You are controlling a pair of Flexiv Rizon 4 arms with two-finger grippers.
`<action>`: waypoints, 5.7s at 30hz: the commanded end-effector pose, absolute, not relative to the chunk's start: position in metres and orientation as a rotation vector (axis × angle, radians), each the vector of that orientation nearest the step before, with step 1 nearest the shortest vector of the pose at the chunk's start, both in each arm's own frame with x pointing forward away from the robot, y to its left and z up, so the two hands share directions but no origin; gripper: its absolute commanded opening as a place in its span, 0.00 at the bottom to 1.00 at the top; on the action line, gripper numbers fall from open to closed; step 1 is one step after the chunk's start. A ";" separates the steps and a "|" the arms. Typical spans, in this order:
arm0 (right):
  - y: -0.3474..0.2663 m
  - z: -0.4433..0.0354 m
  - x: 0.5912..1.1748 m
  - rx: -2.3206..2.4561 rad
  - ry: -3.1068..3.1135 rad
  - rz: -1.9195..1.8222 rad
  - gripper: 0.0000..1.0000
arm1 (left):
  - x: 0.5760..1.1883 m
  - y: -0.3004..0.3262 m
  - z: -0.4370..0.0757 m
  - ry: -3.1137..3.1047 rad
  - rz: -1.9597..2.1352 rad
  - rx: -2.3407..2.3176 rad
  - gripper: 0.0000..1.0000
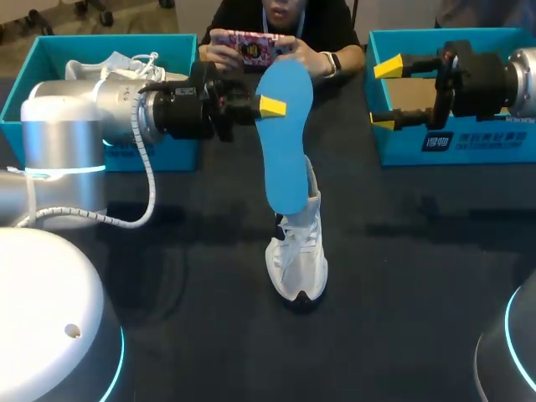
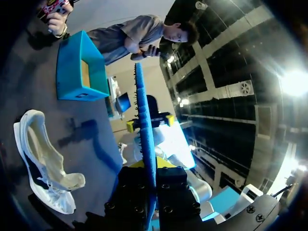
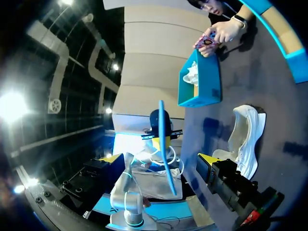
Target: Take the shoe out of the shoebox, open the shoe tongue, remove and reinsert the insole, then place the shoe into the shoebox
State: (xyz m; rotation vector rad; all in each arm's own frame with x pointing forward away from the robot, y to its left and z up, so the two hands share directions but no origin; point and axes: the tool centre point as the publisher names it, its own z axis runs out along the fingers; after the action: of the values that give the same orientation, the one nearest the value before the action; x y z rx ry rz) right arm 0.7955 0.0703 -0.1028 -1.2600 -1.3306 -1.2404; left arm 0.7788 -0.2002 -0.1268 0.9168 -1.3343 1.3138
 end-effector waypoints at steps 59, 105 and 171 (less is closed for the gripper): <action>0.149 -0.058 0.770 -2.179 -2.000 -0.530 1.00 | 0.792 -0.213 -0.154 -1.304 1.230 0.995 0.00; 0.179 -0.070 0.756 -2.391 -2.118 -0.237 1.00 | 0.792 -0.213 -0.154 -1.304 1.230 0.995 0.00; 0.111 -0.117 0.758 -1.665 -1.762 -1.010 1.00 | 0.792 -0.213 -0.154 -1.304 1.230 0.995 0.00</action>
State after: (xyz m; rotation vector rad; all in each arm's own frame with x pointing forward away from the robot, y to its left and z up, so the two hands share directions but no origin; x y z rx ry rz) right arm 0.7619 0.1147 -0.1073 -1.8869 -1.9543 -0.7727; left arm 0.7924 -0.2127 -0.1541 0.9934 -1.3025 1.2315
